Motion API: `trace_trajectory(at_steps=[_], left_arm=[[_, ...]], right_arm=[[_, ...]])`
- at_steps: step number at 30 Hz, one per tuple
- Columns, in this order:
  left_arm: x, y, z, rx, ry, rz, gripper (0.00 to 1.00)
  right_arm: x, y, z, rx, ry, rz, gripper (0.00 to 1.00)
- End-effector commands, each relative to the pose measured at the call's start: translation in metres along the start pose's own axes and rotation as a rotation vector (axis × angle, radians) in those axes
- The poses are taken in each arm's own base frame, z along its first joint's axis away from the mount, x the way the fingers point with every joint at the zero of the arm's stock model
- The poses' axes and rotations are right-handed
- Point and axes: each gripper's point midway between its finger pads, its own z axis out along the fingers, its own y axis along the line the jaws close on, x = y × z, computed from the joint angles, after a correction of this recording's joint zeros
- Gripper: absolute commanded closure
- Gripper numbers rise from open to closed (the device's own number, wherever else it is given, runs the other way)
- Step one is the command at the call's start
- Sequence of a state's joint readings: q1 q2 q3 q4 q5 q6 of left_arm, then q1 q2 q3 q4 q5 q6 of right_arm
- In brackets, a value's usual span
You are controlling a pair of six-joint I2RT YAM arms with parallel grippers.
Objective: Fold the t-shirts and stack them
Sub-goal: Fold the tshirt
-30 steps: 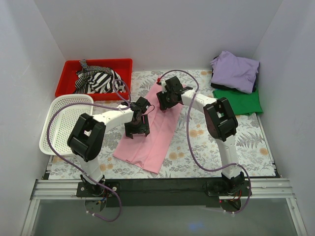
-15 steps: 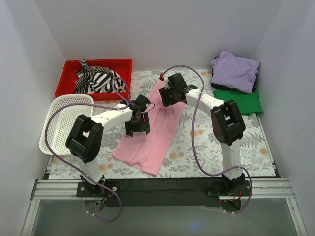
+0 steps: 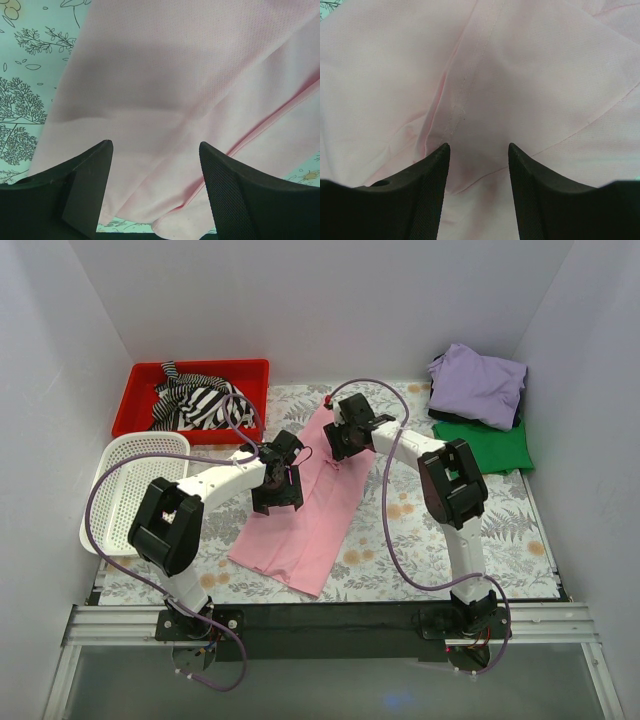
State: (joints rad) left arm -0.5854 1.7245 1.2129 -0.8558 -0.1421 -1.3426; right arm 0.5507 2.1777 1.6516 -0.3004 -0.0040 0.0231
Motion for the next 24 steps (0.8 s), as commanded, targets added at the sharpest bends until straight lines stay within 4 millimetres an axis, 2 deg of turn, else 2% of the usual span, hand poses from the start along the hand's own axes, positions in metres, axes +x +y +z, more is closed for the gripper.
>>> trace_trajectory(at_steps=[1,7,12,16,18,22,24], left_arm=[[-0.013,-0.003,-0.013,0.018,-0.053,-0.012,0.32],[-0.011,-0.001,-0.007,0.002,-0.042,-0.003,0.31],[-0.009,0.0,-0.003,-0.006,-0.031,0.003,0.31],[-0.011,-0.001,-0.003,-0.007,-0.034,0.001,0.32],[-0.011,0.001,-0.003,-0.015,-0.037,-0.003,0.32],[-0.013,0.003,-0.004,-0.026,-0.05,-0.004,0.32],[-0.014,0.004,-0.005,-0.032,-0.052,-0.005,0.31]], right_arm=[[-0.006,0.01,-0.007,-0.024,-0.017,-0.017,0.44],[0.008,0.016,-0.015,-0.019,0.005,-0.033,0.44],[0.025,0.021,-0.006,-0.029,0.049,-0.037,0.44],[0.042,0.014,0.003,0.016,0.097,-0.033,0.45],[0.035,0.011,-0.003,0.035,0.078,-0.031,0.45],[-0.002,0.015,-0.028,0.024,-0.023,-0.046,0.44],[-0.011,0.016,-0.033,0.02,-0.046,-0.05,0.44]])
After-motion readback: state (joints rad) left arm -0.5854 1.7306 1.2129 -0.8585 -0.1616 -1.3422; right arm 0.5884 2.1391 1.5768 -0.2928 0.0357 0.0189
